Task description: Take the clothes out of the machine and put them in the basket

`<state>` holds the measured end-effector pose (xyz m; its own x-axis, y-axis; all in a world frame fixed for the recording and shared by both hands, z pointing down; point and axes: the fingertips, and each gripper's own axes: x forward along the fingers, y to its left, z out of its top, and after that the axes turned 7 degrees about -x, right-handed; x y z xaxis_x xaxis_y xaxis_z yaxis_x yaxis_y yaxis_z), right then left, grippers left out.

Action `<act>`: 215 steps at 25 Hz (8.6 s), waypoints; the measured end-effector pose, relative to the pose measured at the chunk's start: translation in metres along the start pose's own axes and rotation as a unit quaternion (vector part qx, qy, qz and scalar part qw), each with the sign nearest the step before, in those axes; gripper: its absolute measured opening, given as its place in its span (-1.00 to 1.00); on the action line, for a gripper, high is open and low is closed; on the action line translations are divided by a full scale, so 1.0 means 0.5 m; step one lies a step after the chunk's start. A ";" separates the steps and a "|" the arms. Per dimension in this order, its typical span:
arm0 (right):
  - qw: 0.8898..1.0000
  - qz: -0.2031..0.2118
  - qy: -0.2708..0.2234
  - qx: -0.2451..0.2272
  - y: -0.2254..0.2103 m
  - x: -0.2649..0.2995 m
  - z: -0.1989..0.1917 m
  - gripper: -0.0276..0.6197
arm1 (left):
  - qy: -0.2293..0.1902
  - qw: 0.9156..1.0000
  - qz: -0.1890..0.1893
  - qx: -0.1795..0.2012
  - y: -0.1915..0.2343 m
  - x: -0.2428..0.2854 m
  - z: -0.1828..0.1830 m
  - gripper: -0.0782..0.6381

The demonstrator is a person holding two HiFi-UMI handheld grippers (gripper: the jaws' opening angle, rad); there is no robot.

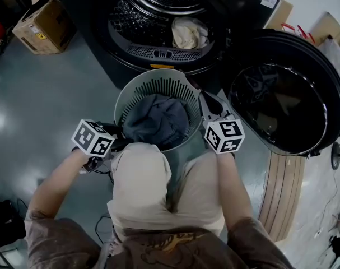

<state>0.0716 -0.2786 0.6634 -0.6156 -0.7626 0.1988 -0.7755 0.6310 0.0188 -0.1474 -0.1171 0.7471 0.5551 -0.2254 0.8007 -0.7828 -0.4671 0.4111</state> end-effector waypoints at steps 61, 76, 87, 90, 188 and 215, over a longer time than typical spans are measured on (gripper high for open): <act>1.000 -0.024 -0.002 0.011 -0.016 0.001 0.003 -0.92 | -0.323 0.941 0.056 0.089 -0.017 -0.006 0.607 -0.76; 1.000 0.008 0.004 0.007 0.019 0.018 -0.001 -0.92 | -0.330 0.942 0.048 0.037 -0.058 -0.083 0.362 -0.76; 1.000 -0.001 -0.003 0.002 0.014 -0.001 0.012 -0.92 | -0.327 0.940 0.075 0.067 0.005 0.020 0.504 0.11; 1.000 -0.008 -0.002 0.000 0.011 -0.007 0.016 -0.92 | -0.319 0.940 0.081 0.086 0.029 0.068 0.580 0.29; 1.000 0.004 0.022 -0.002 0.001 0.031 -0.038 -0.92 | -0.240 0.967 0.027 0.084 -0.050 -0.034 0.418 -0.68; 1.000 -0.006 0.018 -0.008 0.013 0.016 -0.014 -0.92 | -0.245 0.952 0.178 0.041 0.145 0.184 0.664 0.46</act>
<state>0.0624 -0.2796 0.6722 -0.6012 -0.7643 0.2334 -0.7800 0.6247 0.0366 -0.0597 -0.4556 0.7062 0.3390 -0.7449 0.5747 -0.9324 -0.3473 0.0998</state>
